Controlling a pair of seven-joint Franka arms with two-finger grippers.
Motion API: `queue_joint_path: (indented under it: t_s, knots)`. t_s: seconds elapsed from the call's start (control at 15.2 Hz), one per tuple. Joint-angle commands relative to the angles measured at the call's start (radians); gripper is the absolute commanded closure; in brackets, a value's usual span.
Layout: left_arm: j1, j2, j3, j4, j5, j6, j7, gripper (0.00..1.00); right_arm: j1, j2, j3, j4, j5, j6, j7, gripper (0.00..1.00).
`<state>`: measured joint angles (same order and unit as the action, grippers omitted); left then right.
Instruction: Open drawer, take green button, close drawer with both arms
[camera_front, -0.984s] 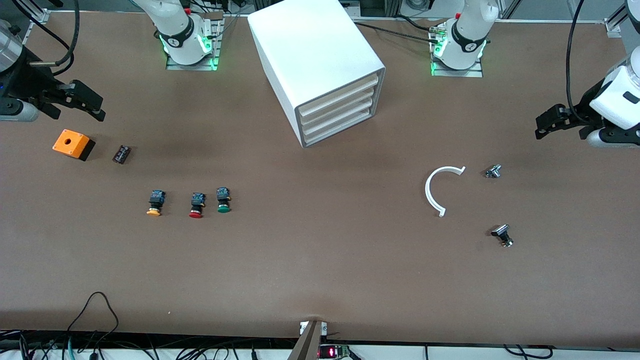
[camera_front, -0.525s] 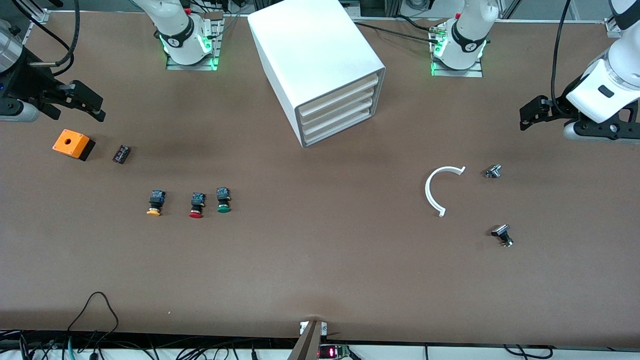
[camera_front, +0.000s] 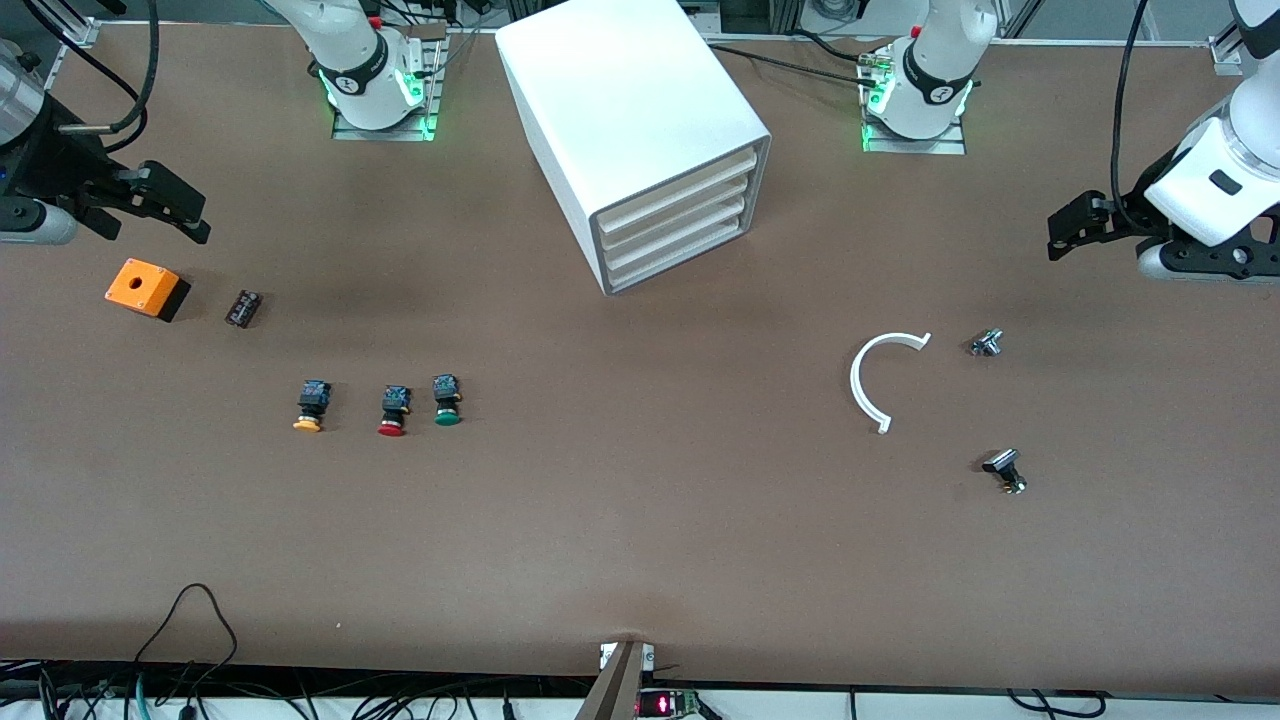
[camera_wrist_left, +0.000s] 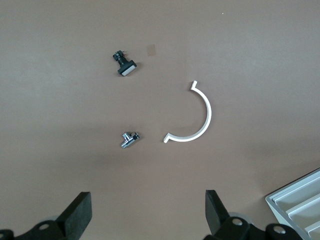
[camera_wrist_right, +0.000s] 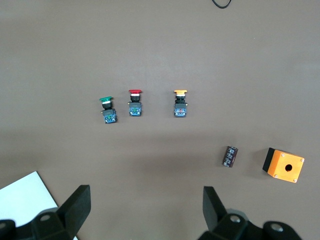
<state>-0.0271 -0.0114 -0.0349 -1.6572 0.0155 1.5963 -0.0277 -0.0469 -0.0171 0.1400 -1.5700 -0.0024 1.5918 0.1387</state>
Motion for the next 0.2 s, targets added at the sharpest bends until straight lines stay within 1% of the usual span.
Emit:
queue_joint_path:
  t_s: [0.0,0.13]
  knots:
    - [0.003,-0.007,-0.005,0.011,-0.009,-0.018,0.008,0.00,-0.014,0.011,0.009,0.033,-0.001,-0.009,-0.024,0.01]
    - [0.003,-0.007,-0.007,0.011,-0.009,-0.018,0.006,0.00,-0.016,0.013,0.007,0.038,0.001,-0.010,-0.022,0.01]
